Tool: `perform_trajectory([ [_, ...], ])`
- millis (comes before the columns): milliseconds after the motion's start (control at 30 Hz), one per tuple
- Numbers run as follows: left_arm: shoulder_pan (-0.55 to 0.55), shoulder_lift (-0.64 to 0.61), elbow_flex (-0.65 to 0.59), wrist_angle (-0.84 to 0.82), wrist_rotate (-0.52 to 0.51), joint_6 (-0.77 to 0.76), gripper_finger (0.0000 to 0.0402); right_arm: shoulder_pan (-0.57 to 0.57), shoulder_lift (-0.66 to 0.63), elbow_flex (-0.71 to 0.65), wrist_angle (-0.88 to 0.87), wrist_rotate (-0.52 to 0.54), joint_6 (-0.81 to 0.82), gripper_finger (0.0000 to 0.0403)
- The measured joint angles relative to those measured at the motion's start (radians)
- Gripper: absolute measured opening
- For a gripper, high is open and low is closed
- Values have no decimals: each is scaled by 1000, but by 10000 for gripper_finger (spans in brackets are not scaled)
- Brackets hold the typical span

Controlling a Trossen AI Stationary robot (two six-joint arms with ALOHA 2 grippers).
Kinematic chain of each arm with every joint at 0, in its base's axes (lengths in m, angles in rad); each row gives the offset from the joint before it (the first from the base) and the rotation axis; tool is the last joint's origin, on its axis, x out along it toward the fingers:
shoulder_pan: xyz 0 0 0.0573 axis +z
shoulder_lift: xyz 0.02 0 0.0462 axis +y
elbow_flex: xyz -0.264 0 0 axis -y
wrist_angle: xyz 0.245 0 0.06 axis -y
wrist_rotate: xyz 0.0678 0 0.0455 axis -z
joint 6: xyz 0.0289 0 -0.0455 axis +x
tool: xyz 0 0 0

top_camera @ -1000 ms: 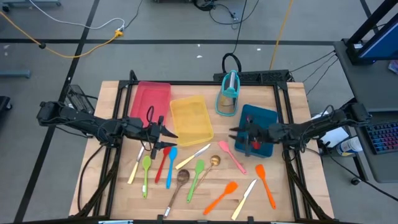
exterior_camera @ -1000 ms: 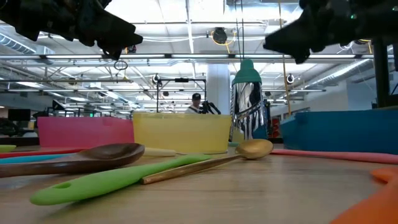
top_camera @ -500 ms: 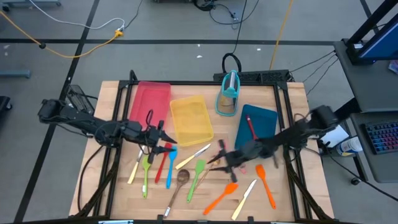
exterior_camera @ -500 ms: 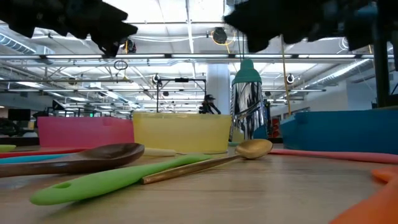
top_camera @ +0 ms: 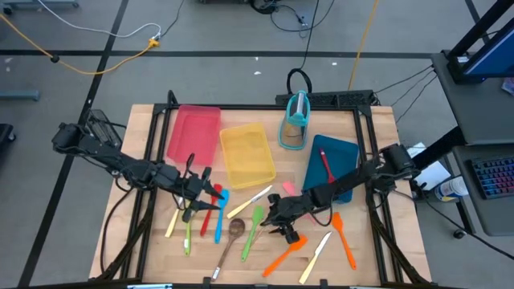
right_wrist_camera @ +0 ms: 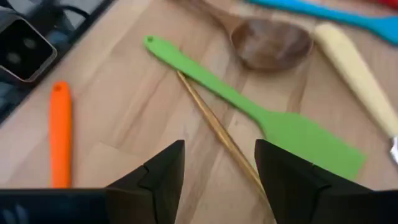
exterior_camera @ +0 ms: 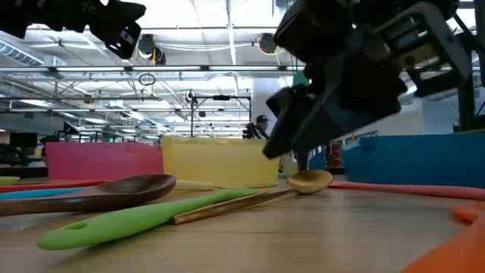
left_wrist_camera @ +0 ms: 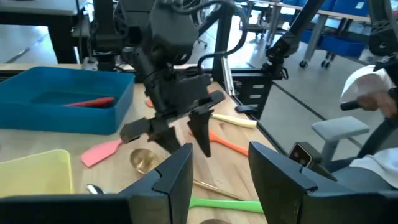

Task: Pick & Place Kitchen Items
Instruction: Put the gold serving spoon into the blue bin

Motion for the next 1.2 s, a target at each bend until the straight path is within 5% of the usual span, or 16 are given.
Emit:
perform_trajectory([
  [500, -12, 0, 0, -3, 0, 2, 157, -63, 70, 0, -21, -1, -69, 144],
  [833, -12, 0, 0, -4, 0, 2, 157, -64, 68, -18, -48, 1, -103, 14],
  [1200, -12, 0, 0, -5, 0, 5, 157, -13, 4, -24, -90, -1, -51, 8],
])
